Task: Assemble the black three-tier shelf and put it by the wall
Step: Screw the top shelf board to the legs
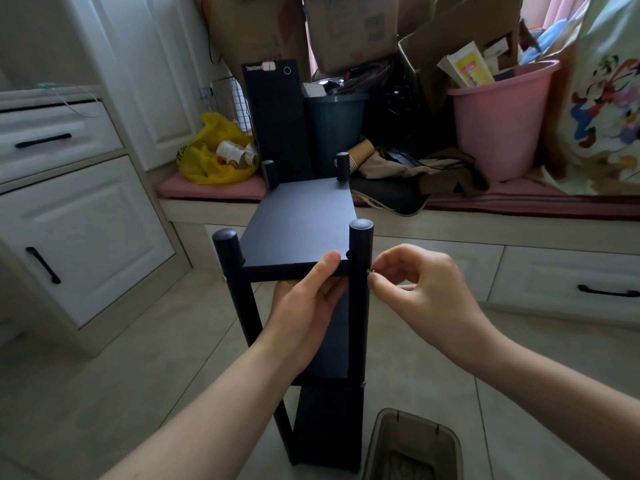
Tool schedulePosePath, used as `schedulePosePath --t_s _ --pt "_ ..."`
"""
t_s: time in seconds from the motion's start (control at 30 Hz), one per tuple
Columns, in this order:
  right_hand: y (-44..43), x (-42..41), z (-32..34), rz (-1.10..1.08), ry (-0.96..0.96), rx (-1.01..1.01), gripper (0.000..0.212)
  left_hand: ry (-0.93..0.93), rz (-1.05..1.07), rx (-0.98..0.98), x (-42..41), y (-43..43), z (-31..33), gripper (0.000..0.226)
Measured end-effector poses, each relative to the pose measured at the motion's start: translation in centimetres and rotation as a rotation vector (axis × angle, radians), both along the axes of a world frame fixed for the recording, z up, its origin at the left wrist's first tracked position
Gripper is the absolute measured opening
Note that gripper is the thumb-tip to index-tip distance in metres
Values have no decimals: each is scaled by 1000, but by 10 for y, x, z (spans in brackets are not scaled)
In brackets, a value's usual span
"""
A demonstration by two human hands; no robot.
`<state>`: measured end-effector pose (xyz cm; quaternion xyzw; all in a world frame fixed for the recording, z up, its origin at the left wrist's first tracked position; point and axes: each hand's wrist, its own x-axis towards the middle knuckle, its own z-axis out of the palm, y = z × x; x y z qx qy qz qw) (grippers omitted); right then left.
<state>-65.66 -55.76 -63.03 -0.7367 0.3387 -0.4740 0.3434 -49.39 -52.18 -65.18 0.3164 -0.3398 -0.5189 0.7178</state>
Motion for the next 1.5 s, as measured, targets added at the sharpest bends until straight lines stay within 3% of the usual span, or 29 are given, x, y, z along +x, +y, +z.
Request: schedulePosePath --t_s 0.07,0.27,0.73,1.2,1.5 --pt "0 -1 -1 -4 6 -10 16 -32 -8 11 1 0 0 50" --pt "0 -3 -1 -15 -3 -28 16 -142 -58 4 4 6 -1 43" --pt "4 -1 2 -86 78 -174 16 -139 -72 -71 3 9 0 39" --pt "-4 -7 3 13 -10 8 15 -160 -64 -48 -2 8 5 37" --pt "-2 -6 2 -49 84 -149 17 -182 -33 10 -1 8 3 47"
